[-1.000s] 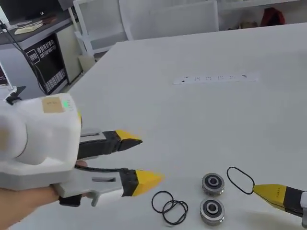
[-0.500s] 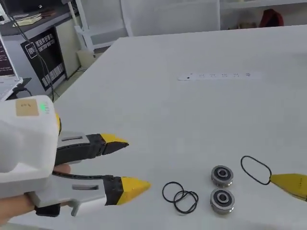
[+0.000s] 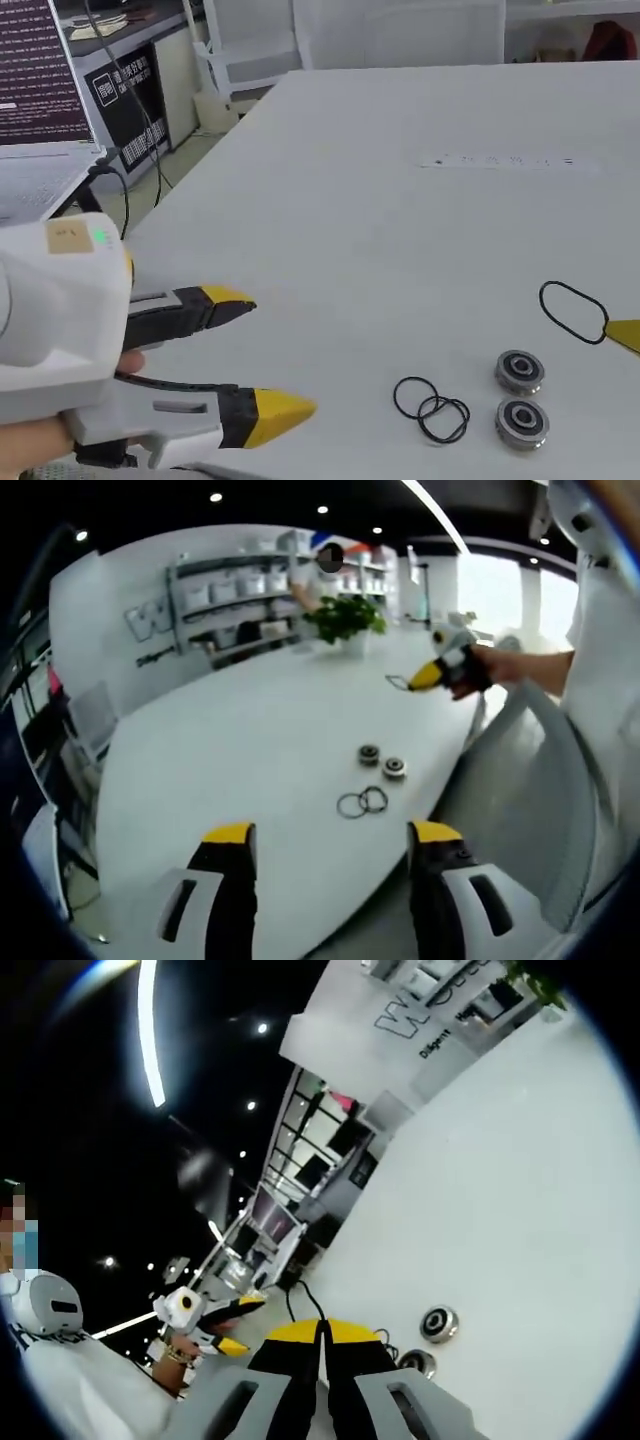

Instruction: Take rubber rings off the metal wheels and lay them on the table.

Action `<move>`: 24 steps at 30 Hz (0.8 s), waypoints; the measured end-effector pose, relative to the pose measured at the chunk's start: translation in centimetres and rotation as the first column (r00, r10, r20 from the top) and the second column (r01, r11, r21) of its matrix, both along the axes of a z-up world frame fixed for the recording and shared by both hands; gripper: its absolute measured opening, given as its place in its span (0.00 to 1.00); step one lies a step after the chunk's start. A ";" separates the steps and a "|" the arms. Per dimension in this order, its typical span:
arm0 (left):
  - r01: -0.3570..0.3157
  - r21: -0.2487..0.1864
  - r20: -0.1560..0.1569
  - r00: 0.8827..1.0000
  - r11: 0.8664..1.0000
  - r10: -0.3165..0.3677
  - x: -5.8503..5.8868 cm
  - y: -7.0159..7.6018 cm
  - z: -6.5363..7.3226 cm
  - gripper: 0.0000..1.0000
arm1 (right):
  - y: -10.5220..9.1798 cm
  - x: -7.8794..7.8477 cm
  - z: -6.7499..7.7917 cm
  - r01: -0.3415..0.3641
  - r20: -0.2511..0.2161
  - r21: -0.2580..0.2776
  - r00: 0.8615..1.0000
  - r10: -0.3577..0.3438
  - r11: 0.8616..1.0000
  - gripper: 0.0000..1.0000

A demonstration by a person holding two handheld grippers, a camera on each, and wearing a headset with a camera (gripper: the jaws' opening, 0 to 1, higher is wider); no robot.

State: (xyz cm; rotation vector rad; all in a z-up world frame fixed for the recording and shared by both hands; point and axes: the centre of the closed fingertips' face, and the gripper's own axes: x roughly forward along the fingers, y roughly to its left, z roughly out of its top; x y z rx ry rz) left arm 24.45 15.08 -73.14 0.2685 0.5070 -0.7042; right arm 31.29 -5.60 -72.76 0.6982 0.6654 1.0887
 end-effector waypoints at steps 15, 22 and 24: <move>-0.010 -0.026 -0.009 1.000 1.000 0.010 -0.9 1.5 -1.0 0.65 | 2.5 -1.5 -0.3 -0.103 0.074 -0.168 0.990 0.117 0.980 0.00; -0.025 -0.018 -0.014 1.000 1.000 0.025 -0.8 2.7 -1.3 0.65 | 4.3 -1.5 -1.3 -0.154 0.095 -0.243 0.979 0.182 0.958 0.00; -0.024 -0.012 -0.015 1.000 1.000 0.023 -0.8 2.9 -1.4 0.65 | 4.6 -1.6 -1.4 -0.167 0.109 -0.271 0.973 0.202 0.948 0.00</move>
